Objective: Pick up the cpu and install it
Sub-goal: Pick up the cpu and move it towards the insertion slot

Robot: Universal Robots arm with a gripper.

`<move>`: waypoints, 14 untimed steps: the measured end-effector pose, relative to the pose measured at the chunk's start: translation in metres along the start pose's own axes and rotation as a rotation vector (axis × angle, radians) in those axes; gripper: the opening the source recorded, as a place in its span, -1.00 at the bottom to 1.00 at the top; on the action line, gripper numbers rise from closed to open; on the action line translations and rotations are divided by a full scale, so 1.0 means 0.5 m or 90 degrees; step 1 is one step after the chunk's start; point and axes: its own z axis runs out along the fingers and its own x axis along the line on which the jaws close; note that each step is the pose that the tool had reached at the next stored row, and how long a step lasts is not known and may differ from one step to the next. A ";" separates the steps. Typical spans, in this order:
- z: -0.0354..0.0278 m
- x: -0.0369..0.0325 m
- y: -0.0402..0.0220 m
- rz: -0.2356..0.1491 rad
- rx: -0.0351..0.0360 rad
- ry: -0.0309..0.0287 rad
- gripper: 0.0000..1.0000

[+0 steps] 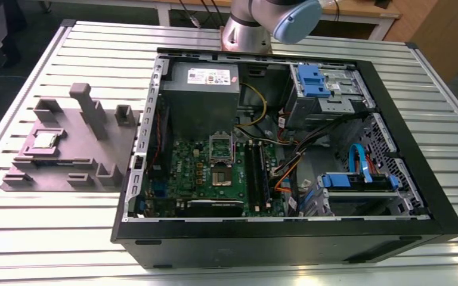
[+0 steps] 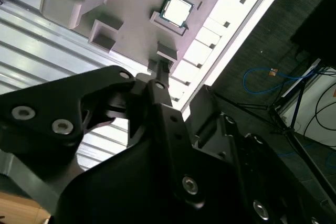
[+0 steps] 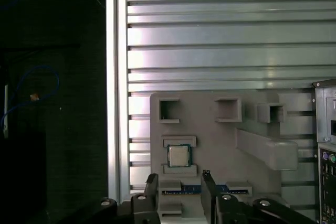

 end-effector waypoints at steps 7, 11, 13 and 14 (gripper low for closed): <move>0.000 0.000 0.000 0.000 0.0000 -0.0002 0.29; 0.001 0.000 0.000 -0.008 0.0001 0.0002 0.41; 0.004 0.000 0.000 -0.018 0.0002 0.0012 0.41; 0.005 0.000 0.000 -0.020 0.0003 0.0014 0.41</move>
